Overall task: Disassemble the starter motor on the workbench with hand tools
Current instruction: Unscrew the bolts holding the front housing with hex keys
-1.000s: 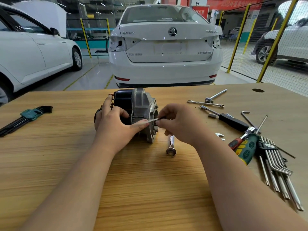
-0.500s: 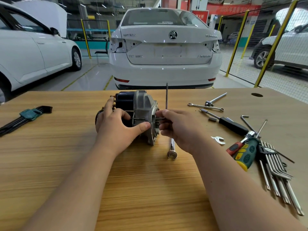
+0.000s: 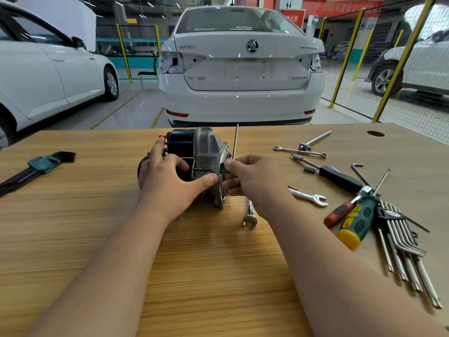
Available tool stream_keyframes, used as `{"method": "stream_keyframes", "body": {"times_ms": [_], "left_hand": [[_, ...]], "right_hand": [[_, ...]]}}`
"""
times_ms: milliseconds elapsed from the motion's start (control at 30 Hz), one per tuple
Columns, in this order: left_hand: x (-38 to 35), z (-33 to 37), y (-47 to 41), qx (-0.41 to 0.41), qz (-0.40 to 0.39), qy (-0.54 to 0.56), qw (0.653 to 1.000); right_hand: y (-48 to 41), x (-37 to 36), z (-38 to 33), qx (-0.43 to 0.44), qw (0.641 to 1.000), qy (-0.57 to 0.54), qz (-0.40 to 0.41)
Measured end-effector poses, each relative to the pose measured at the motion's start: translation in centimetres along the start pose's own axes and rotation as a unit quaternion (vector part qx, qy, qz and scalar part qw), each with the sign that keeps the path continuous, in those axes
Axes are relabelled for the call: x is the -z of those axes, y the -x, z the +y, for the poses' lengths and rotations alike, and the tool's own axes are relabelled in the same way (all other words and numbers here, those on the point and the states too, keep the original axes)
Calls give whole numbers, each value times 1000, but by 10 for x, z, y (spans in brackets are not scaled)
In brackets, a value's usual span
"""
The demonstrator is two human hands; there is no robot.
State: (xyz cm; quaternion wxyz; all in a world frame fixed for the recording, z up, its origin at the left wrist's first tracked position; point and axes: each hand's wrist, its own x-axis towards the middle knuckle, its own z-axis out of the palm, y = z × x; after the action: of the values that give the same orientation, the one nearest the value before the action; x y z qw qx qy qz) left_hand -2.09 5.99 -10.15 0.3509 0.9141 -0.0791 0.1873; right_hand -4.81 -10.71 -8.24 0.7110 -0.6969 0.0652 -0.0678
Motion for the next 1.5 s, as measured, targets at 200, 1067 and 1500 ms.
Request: {"method": "stream_keyframes", "body": {"times_ms": [200,1067,1500], "left_hand": [[0,-1,0,6,-1,2,1000],[-1,-1,-1,5,0,13,1000],[-3,-3,-3,0,8,16,1000]], "right_hand": [[8,5,-2,37,994,91,-41],[-2,2,1,-141,987,-37,-65],[-9,3,1,-169,982,-8,-88]]}}
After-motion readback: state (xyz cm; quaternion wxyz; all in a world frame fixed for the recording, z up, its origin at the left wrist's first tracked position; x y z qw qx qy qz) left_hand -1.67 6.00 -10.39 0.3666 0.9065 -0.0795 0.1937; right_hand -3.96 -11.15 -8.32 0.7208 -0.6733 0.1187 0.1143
